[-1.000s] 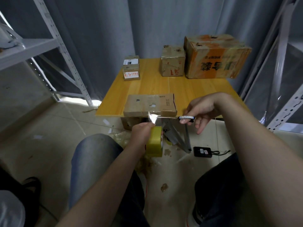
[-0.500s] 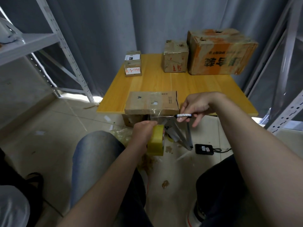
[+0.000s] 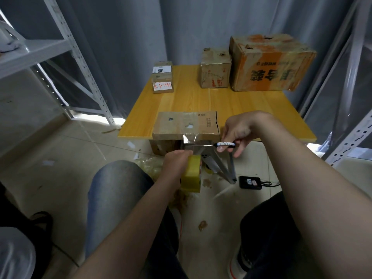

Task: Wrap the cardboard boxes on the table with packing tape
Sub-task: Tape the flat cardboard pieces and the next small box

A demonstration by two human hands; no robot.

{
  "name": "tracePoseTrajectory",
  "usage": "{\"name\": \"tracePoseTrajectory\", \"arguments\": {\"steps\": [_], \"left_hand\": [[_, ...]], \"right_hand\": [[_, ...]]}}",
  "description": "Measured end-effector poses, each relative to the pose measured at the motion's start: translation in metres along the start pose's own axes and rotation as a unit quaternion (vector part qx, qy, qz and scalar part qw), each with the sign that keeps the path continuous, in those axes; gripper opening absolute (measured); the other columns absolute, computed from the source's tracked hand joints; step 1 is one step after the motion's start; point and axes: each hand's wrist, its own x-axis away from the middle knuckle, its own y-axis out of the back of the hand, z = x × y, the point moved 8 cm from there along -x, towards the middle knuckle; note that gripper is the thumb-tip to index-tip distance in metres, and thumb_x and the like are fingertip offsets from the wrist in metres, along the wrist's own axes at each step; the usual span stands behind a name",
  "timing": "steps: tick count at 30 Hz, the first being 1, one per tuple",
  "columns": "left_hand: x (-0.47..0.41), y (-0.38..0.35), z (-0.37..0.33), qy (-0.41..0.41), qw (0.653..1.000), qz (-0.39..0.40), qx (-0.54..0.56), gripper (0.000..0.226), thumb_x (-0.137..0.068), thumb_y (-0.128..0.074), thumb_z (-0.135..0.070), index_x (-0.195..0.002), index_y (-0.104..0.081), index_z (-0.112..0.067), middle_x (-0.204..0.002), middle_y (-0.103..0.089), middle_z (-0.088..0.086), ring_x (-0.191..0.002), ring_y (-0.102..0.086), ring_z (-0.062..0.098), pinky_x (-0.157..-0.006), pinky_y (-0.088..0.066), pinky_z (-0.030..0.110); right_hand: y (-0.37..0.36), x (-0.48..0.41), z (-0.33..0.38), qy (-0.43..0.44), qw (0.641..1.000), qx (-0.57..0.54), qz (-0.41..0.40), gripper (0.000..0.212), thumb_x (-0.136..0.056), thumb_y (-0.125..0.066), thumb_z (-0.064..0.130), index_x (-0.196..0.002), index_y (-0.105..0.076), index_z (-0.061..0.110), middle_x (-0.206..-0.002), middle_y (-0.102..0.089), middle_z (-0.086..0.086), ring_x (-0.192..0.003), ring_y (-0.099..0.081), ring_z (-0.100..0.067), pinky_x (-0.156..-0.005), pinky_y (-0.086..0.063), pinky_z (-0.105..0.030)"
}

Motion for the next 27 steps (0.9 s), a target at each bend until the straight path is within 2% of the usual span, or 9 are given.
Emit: {"name": "tracePoseTrajectory", "arguments": {"steps": [5,7,12,15,17,19,21,23,27], "left_hand": [[0.004,-0.005,0.009,0.011,1.0,0.013,-0.024,0.014,-0.095,-0.073,-0.036,-0.083,-0.067,-0.03,-0.092,-0.061,-0.002,-0.084,-0.057,0.021,-0.071,-0.047,0.034],[0.006,-0.006,0.014,0.024,0.999,0.023,-0.031,0.01,-0.095,-0.073,-0.034,-0.09,-0.067,-0.028,-0.098,-0.062,0.001,-0.088,-0.057,0.024,-0.082,-0.051,0.038],[0.011,-0.006,0.014,0.0,0.997,0.035,-0.068,0.013,-0.096,-0.072,-0.031,-0.084,-0.066,-0.029,-0.103,-0.058,0.0,-0.094,-0.056,0.022,-0.083,-0.045,0.035],[0.023,-0.016,0.002,-0.056,0.992,0.07,-0.092,0.008,-0.097,-0.07,-0.033,-0.097,-0.074,-0.026,-0.103,-0.063,-0.005,-0.093,-0.056,0.017,-0.074,-0.044,0.031],[0.033,-0.024,-0.011,-0.104,0.982,0.1,-0.118,0.014,-0.097,-0.068,-0.033,-0.102,-0.078,-0.025,-0.106,-0.069,-0.004,-0.098,-0.06,0.018,-0.08,-0.048,0.033],[0.044,-0.028,-0.023,-0.105,0.981,0.125,-0.108,0.013,-0.096,-0.07,-0.033,-0.098,-0.081,-0.026,-0.1,-0.074,-0.005,-0.095,-0.066,0.018,-0.079,-0.053,0.034],[0.054,-0.028,-0.036,-0.088,0.982,0.152,-0.071,0.012,-0.094,-0.073,-0.032,-0.096,-0.083,-0.027,-0.1,-0.078,-0.003,-0.098,-0.071,0.022,-0.086,-0.058,0.04],[0.06,-0.027,-0.05,-0.093,0.98,0.17,-0.04,0.012,-0.094,-0.072,-0.031,-0.098,-0.084,-0.028,-0.107,-0.078,0.001,-0.105,-0.071,0.028,-0.093,-0.058,0.046],[0.076,-0.022,-0.083,-0.095,0.971,0.214,0.055,0.018,-0.103,-0.062,-0.024,-0.114,-0.076,-0.021,-0.093,-0.08,0.003,-0.074,-0.077,0.019,-0.05,-0.056,0.027]], "right_hand": [[-0.002,0.01,0.004,-0.028,0.997,0.066,0.002,0.038,-0.075,-0.091,0.014,-0.1,-0.075,-0.01,-0.071,-0.065,-0.013,-0.054,-0.064,-0.018,-0.06,-0.063,-0.033],[0.0,0.02,0.009,-0.03,0.996,0.081,0.01,0.039,-0.073,-0.092,0.018,-0.096,-0.076,-0.008,-0.072,-0.067,-0.014,-0.055,-0.063,-0.018,-0.061,-0.063,-0.033],[0.014,0.043,0.033,0.106,0.993,-0.038,0.027,0.026,-0.073,-0.091,0.025,-0.092,-0.081,0.009,-0.081,-0.072,-0.012,-0.05,-0.057,-0.008,-0.057,-0.062,-0.028],[0.053,0.041,0.028,0.177,0.957,-0.177,-0.146,0.042,-0.067,-0.094,0.033,-0.097,-0.076,0.009,-0.079,-0.074,-0.009,-0.049,-0.059,-0.01,-0.051,-0.06,-0.029],[0.08,0.036,-0.003,0.121,0.915,-0.233,-0.306,0.042,-0.07,-0.095,0.038,-0.092,-0.073,0.01,-0.077,-0.071,-0.009,-0.053,-0.062,-0.016,-0.049,-0.059,-0.032],[0.094,0.033,-0.039,0.03,0.891,-0.19,-0.411,0.038,-0.079,-0.089,0.041,-0.085,-0.069,0.009,-0.084,-0.072,-0.015,-0.066,-0.064,-0.026,-0.059,-0.062,-0.046],[0.097,0.031,-0.061,-0.031,0.891,-0.089,-0.444,0.042,-0.083,-0.083,0.045,-0.084,-0.073,0.004,-0.087,-0.074,-0.017,-0.071,-0.065,-0.028,-0.07,-0.061,-0.049],[0.092,0.03,-0.067,-0.064,0.9,0.001,-0.432,0.04,-0.083,-0.082,0.048,-0.083,-0.077,0.008,-0.081,-0.072,-0.01,-0.071,-0.065,-0.026,-0.062,-0.052,-0.04],[0.087,0.044,-0.036,-0.016,0.886,0.061,-0.459,0.039,-0.092,-0.073,0.048,-0.078,-0.077,0.012,-0.073,-0.071,-0.006,-0.072,-0.068,-0.026,-0.056,-0.045,-0.033]]}}
